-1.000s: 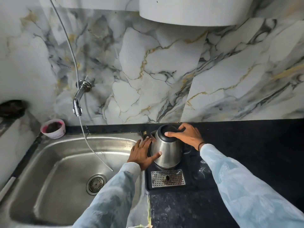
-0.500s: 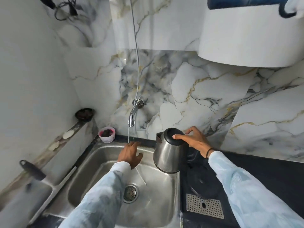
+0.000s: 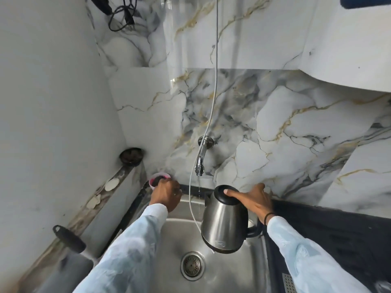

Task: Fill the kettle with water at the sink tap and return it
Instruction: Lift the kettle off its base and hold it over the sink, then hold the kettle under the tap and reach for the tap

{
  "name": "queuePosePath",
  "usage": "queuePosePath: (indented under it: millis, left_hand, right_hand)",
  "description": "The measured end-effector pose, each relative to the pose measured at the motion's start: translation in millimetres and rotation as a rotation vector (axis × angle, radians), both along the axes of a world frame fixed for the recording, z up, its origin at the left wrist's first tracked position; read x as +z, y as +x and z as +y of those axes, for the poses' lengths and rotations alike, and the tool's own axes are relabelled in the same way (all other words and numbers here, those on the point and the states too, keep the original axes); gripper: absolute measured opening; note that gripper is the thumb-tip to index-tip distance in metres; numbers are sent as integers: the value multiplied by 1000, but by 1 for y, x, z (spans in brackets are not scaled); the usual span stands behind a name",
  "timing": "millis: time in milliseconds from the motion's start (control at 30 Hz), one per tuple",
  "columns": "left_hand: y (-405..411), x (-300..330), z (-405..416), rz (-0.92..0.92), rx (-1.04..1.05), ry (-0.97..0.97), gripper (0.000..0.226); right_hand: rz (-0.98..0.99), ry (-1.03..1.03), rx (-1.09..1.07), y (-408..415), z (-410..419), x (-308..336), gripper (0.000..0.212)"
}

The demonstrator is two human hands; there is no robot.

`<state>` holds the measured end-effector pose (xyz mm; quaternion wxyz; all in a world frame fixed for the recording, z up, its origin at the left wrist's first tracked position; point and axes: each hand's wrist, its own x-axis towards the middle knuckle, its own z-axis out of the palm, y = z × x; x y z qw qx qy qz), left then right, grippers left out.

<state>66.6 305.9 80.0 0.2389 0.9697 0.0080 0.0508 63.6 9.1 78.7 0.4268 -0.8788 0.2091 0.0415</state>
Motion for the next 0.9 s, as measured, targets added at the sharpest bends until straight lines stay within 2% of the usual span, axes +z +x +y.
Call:
queuePosePath:
  millis: [100, 233, 433, 500, 633, 700, 900]
  left_hand:
    - [22, -4, 3, -1, -12, -66, 20]
    - [42, -4, 2, -19, -17, -173, 29]
    - [69, 0, -10, -2, -64, -300, 35]
    - [76, 1, -12, -8, -53, -310, 35]
    - [87, 1, -10, -10, -25, -312, 35]
    - [92, 1, -8, -13, -5, -313, 35]
    - [100, 2, -6, -34, 58, -308, 30]
  right_hand:
    - [39, -72, -7, 5, 9, -8, 118]
    - [59, -48, -7, 9, 11, -16, 110]
    - [-6, -18, 41, 23, 16, -27, 88]
    - [16, -24, 66, 27, 19, -31, 95]
    - [69, -9, 43, 34, 25, -36, 135]
    - [81, -8, 44, 41, 28, -38, 144]
    - [118, -49, 94, 55, 35, -41, 126]
